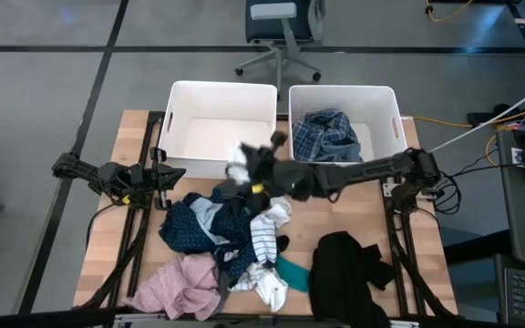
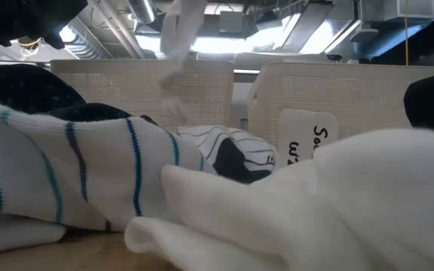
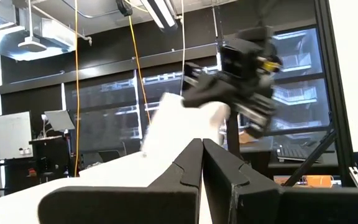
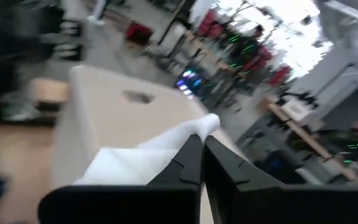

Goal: Sort clothes
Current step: Put the white sock into the left white bin

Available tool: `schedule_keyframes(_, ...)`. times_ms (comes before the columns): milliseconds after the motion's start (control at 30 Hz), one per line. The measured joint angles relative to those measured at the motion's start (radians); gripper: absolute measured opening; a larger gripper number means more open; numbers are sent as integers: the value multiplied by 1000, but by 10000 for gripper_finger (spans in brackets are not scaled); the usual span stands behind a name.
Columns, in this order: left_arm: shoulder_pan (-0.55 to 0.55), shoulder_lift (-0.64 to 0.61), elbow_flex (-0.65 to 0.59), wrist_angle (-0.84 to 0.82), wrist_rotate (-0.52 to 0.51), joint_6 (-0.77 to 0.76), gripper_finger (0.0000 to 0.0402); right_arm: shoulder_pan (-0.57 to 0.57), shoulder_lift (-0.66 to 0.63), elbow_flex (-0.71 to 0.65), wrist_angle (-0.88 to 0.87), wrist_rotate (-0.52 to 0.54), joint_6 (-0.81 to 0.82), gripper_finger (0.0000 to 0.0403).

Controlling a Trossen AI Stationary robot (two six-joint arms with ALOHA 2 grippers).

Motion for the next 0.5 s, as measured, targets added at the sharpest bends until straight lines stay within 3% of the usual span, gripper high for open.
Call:
schedule_keyframes(267, 0, 0, 0, 0, 0, 0, 1, -116, -1, 0, 320, -21, -202, 12)
schedule_keyframes(500, 0, 0, 0, 0, 0, 0, 1, -195, -1, 0, 258, -31, -147, 12)
